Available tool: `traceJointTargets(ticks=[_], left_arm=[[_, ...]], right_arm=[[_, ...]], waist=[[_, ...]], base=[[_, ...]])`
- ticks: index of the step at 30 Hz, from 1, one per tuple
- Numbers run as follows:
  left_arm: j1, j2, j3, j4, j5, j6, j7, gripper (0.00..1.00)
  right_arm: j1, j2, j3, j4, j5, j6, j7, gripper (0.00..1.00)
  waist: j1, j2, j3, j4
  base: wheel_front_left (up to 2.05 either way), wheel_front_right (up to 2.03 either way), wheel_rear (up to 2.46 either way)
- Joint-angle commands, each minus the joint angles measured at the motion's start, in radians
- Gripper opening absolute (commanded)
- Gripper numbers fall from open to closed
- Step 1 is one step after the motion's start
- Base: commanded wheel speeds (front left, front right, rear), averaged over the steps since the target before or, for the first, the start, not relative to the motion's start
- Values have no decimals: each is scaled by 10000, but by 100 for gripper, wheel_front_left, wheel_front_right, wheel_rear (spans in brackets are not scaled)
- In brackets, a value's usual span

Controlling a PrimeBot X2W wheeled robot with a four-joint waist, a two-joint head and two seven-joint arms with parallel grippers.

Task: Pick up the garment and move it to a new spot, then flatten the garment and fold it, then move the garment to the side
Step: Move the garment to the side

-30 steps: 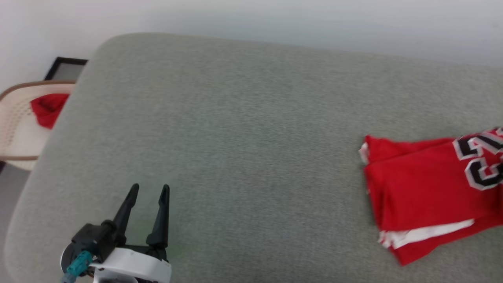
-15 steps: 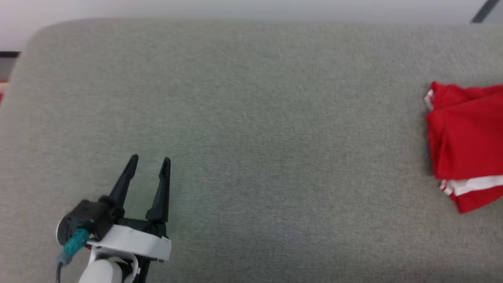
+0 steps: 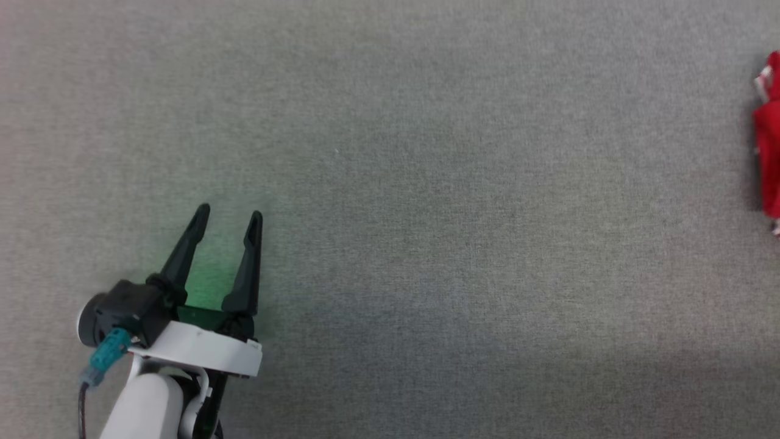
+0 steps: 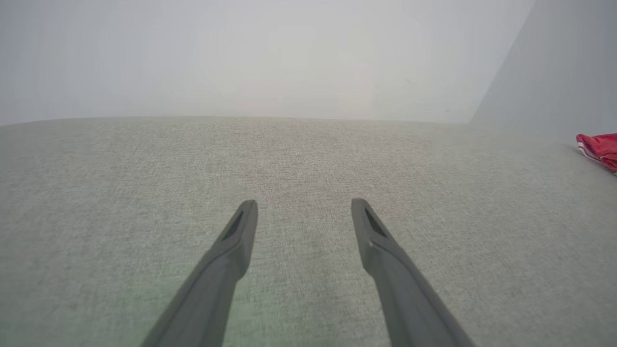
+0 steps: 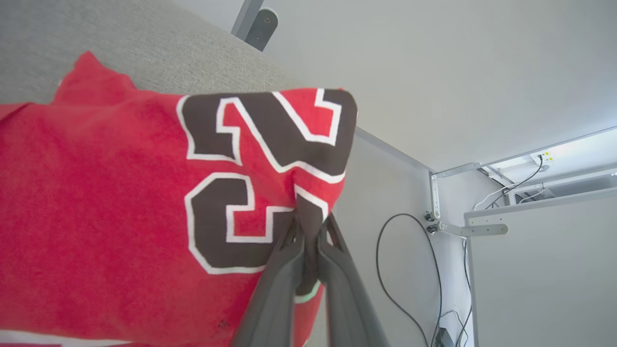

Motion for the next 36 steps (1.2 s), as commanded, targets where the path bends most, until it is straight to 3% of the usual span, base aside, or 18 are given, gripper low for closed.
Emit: traceJointTargets(ticks=[1, 17, 29, 30, 32, 33, 34, 35, 36], left_arm=[[-143, 63, 5, -64, -8, -28, 6, 100], [-368, 522, 47, -168, 75, -26, 6, 100], [-558, 671, -140, -105, 43, -28, 6, 100], [-560, 684, -144, -89, 36, -28, 6, 100], [-564, 682, -142, -75, 23, -28, 6, 100], [-559, 685, -142, -65, 20, -28, 6, 100], [-545, 695, -135, -51, 25, -28, 6, 100], [-545, 695, -135, -51, 25, -28, 6, 100], [-531, 697, -120, -36, 21, -28, 6, 100]], right_arm=[[-256, -136, 54, 150, -158, -15, -174, 0], [-1674, 623, 177, 1815, -2393, -17, -692, 0], [-2100, 1351, 134, 2518, -2650, -15, -833, 0], [-2142, 1389, 115, 2582, -2684, -15, -845, 5], [-2124, 1490, 85, 2693, -2754, -17, -869, 39], [-2126, 1533, 85, 2741, -2794, -15, -890, 49], [-2171, 1580, 5, 2810, -2823, -15, -911, 81], [-2171, 1580, 5, 2810, -2823, -15, -911, 81], [-2196, 1637, -13, 2846, -2860, -15, -921, 97]], waist=[[0, -1, 298, -153], [0, -1, 965, -797], [0, -1, 1079, -1073], [0, -1, 1068, -1079], [0, -1, 1025, -1083], [0, -1, 998, -1083], [0, -1, 966, -1091], [0, -1, 966, -1091], [0, -1, 925, -1101]], base=[[0, 0, 0], [0, 0, 0], [0, 0, 0], [0, 0, 0], [0, 0, 0], [0, 0, 0], [0, 0, 0], [0, 0, 0], [0, 0, 0]])
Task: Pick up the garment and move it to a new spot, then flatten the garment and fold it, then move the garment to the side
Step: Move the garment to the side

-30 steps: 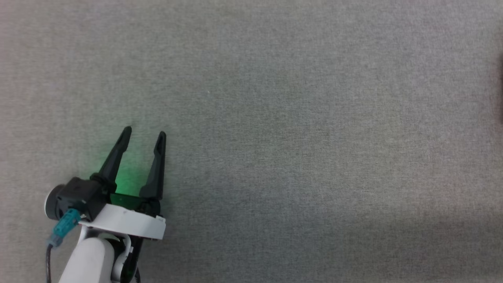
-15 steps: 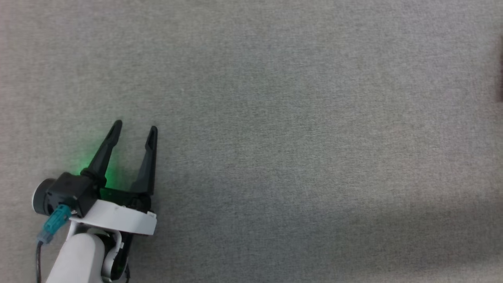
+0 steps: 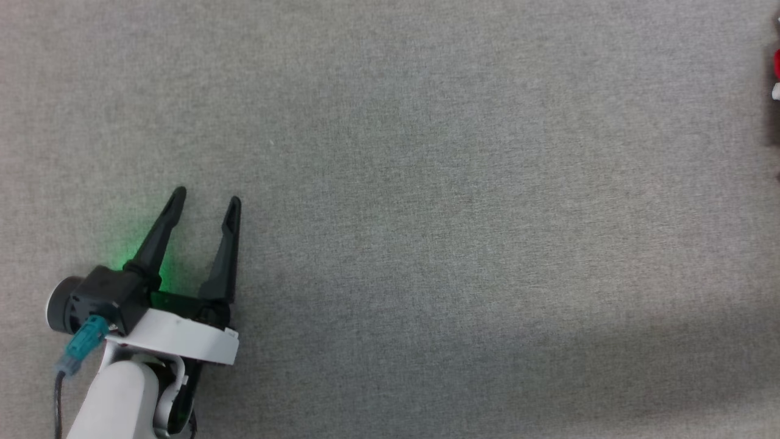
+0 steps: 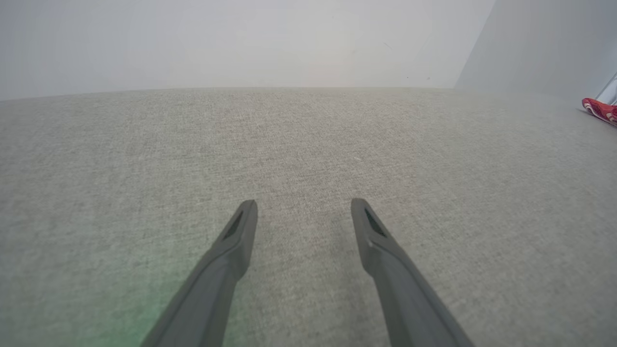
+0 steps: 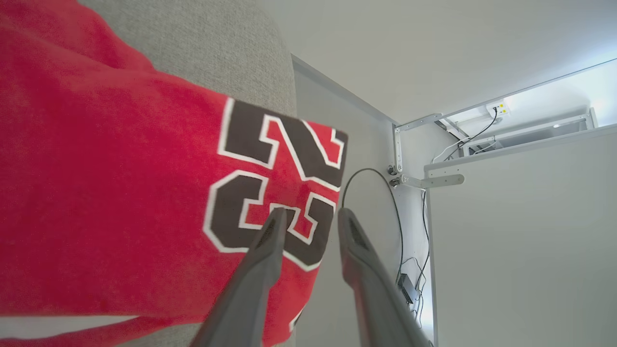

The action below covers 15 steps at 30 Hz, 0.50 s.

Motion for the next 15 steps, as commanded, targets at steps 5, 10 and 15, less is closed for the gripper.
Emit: traceJointTargets(ticks=[5, 10, 15], left_arm=[[-37, -44, 12, 88, 8, -28, 1, 100], [96, -94, -2, 152, 8, -26, 1, 100], [317, -202, 61, 313, 96, -28, 6, 100]], right_arm=[[-247, 315, -95, 116, -213, -15, -156, 100], [-241, 545, -43, 243, -129, -15, -490, 100], [-90, 844, 146, 313, 72, -15, -847, 100]], waist=[[0, -1, -286, -106], [0, -1, -711, -74], [0, -1, -1357, 179]], base=[[0, 0, 0], [0, 0, 0], [0, 0, 0]])
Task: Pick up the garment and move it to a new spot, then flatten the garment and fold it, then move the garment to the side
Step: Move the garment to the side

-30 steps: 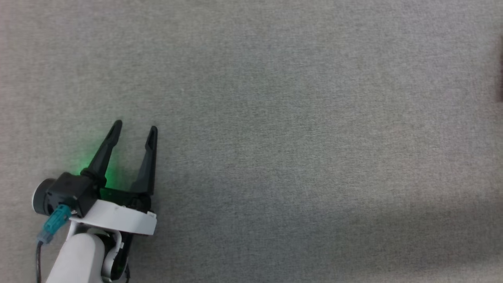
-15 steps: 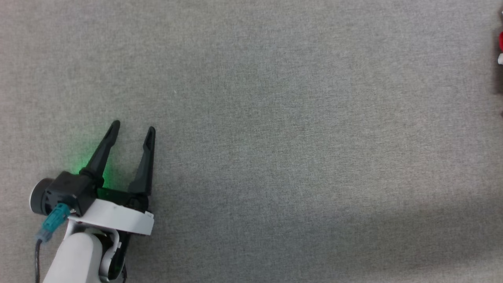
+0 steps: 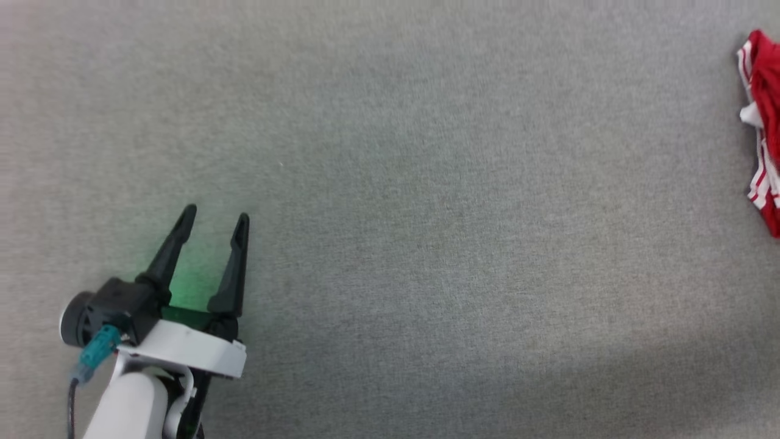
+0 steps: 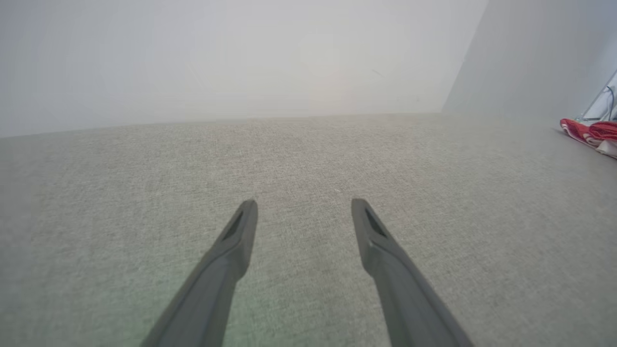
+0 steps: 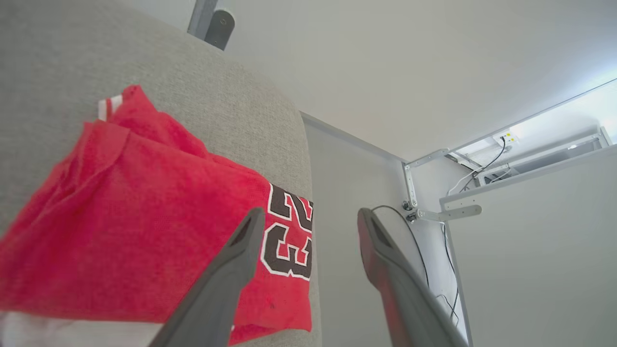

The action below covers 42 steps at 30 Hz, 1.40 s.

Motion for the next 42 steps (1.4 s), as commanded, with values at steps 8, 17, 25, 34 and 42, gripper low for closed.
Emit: traceJointTargets(ticks=[8, 17, 25, 34, 42], left_arm=[[648, -288, 216, 243, 221, -25, 6, 100], [1479, -490, 720, 175, 394, -25, 6, 100], [2435, -552, 1294, 21, 492, -25, 6, 100], [3098, -634, 1924, -271, 572, -25, 6, 100], [3446, -698, 2146, -545, 573, -25, 6, 100]], right_arm=[[604, 662, 604, -42, 518, -15, -878, 100], [1411, 1559, 920, 154, 1150, -15, -1966, 100], [2632, 2484, 674, 15, 1546, -15, -2845, 100], [4241, 3405, -197, -691, 1381, -15, -3863, 100], [5781, 4422, -1293, -1600, 868, -15, -4172, 100]], waist=[[0, 0, -1624, 996], [0, 0, -2957, 1972], [0, 0, -4062, 2412], [0, 0, -4692, 2557], [0, 0, -4946, 2638]], base=[[0, 0, 0], [0, 0, 0], [0, 0, 0], [0, 0, 0], [0, 0, 0]])
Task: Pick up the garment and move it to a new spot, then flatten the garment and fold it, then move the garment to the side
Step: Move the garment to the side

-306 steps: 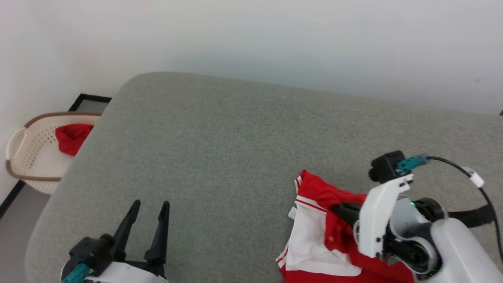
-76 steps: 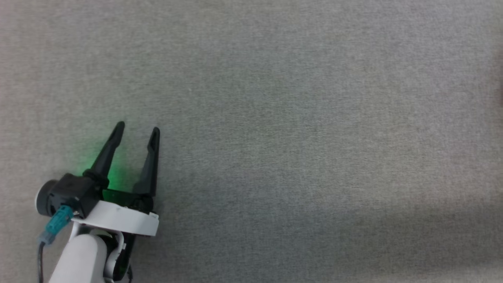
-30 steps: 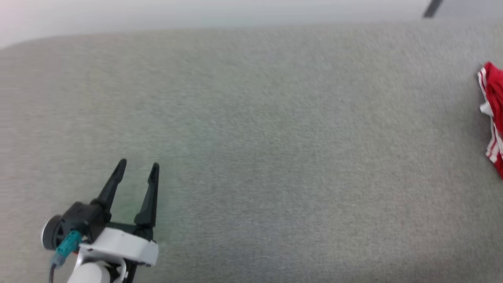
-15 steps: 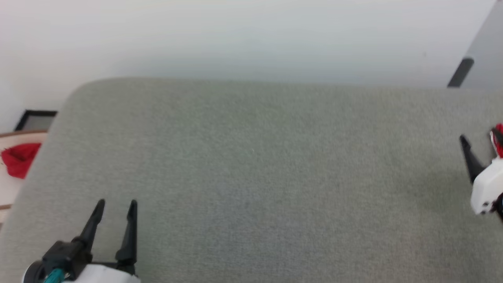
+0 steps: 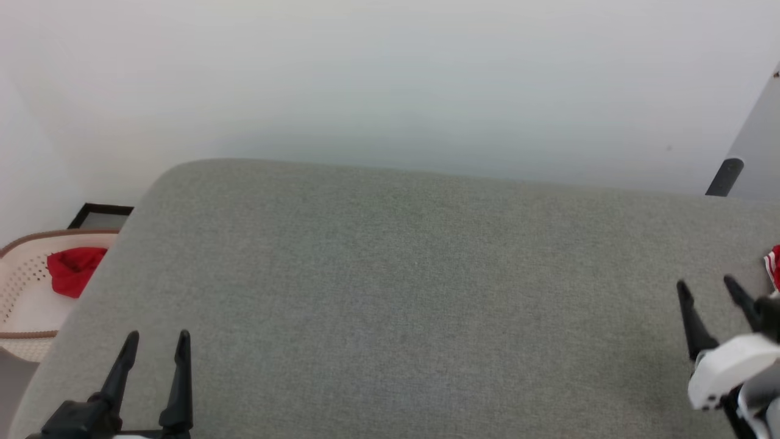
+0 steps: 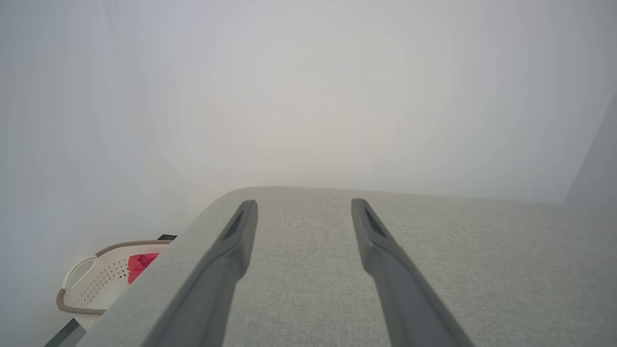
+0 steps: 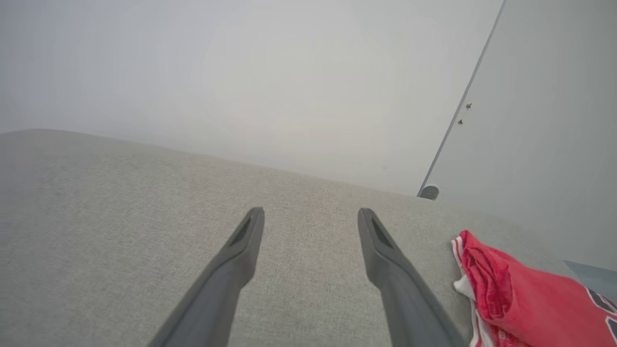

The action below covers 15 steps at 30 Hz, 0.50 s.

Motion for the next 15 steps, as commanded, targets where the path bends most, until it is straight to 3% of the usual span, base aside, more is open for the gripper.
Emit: traceJointTargets(ticks=[1, 15], left_arm=[[136, -3, 41, -49, -46, -25, 6, 100], [453, 140, -91, -57, -189, -25, 6, 100]], right_arm=[[381, 248, -212, -222, -71, -15, -47, 100], [2702, 1660, -1191, -2421, -904, -15, -296, 100]], waist=[[0, -1, -87, 55], [0, -1, -247, 89]], base=[[0, 0, 0], [0, 0, 0]])
